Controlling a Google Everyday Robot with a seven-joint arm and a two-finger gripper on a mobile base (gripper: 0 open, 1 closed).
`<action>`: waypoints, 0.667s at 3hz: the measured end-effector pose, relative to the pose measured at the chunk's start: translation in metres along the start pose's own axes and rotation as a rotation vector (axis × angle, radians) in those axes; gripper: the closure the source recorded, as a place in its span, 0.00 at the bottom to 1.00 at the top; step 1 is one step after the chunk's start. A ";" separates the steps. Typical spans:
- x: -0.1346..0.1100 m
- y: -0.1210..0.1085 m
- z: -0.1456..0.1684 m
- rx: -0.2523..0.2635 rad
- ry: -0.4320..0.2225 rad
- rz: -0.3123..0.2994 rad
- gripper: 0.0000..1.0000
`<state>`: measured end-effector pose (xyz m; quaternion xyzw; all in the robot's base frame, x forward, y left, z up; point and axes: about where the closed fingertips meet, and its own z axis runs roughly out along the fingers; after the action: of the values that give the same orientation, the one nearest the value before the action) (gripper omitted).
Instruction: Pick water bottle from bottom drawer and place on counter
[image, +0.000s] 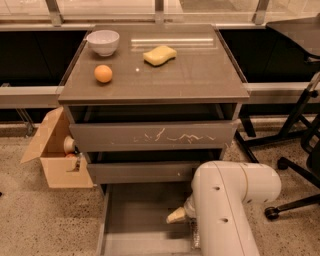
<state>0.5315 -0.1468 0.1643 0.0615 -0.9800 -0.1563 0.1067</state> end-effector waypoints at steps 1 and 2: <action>-0.001 -0.002 0.004 0.019 0.007 0.005 0.00; -0.002 -0.007 0.011 0.030 0.014 0.019 0.00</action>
Offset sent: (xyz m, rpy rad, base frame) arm 0.0051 -0.0053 -0.0128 -0.0414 0.0087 -0.0116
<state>0.5315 -0.1501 0.1511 0.0548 -0.9820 -0.1403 0.1143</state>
